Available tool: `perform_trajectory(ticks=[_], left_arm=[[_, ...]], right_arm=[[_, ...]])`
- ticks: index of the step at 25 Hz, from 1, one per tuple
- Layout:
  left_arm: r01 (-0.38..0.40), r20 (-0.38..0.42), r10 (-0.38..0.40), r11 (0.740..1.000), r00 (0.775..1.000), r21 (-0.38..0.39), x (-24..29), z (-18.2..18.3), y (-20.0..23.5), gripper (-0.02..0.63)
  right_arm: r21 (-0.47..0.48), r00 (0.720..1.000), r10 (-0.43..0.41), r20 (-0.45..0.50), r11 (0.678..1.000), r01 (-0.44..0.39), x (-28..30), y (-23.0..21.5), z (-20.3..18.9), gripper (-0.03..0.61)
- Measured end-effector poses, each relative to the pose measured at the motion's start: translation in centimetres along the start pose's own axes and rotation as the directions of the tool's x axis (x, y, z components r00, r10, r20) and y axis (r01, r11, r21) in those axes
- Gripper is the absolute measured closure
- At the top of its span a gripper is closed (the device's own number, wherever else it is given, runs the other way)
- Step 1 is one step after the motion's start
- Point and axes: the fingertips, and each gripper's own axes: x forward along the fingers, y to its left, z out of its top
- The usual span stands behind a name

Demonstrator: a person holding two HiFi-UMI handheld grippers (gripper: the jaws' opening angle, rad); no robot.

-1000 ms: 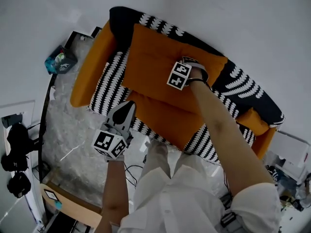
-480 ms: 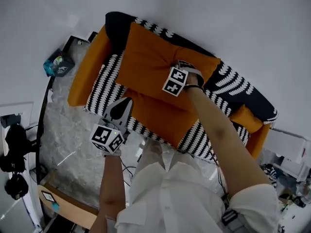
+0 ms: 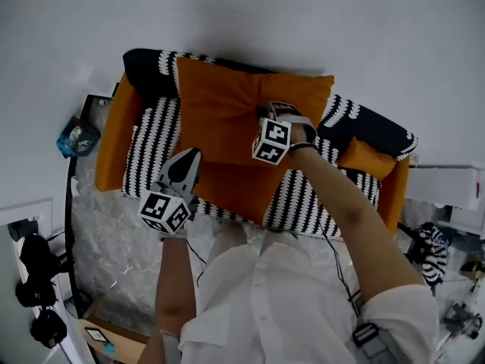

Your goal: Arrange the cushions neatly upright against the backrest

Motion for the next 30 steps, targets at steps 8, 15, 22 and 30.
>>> perform_trajectory(ticks=[8,15,22,30], left_arm=[[0.123,-0.05,-0.121,0.992,0.991,0.033,7.0,-0.7,-9.2,0.583],[0.175,-0.103,-0.17,0.984,0.98,0.041,10.9,-3.0,-15.3,0.583],[0.14,-0.16,-0.134,0.99,0.978,0.022,12.1,-5.8,-15.9,0.583],[0.097,-0.171,-0.092,0.995,0.981,0.02,13.8,-6.9,-16.0,0.583]], right_arm=[[0.065,0.996,-0.088,-0.021,0.994,0.09,-5.9,-1.1,-13.3,0.565],[0.115,0.991,-0.135,-0.017,0.984,0.137,-6.7,-1.5,-24.7,0.565],[0.119,0.992,-0.111,0.057,0.988,0.103,-3.8,1.6,-30.1,0.565],[0.109,0.997,-0.054,0.057,0.993,0.048,-1.3,4.0,-32.4,0.565]])
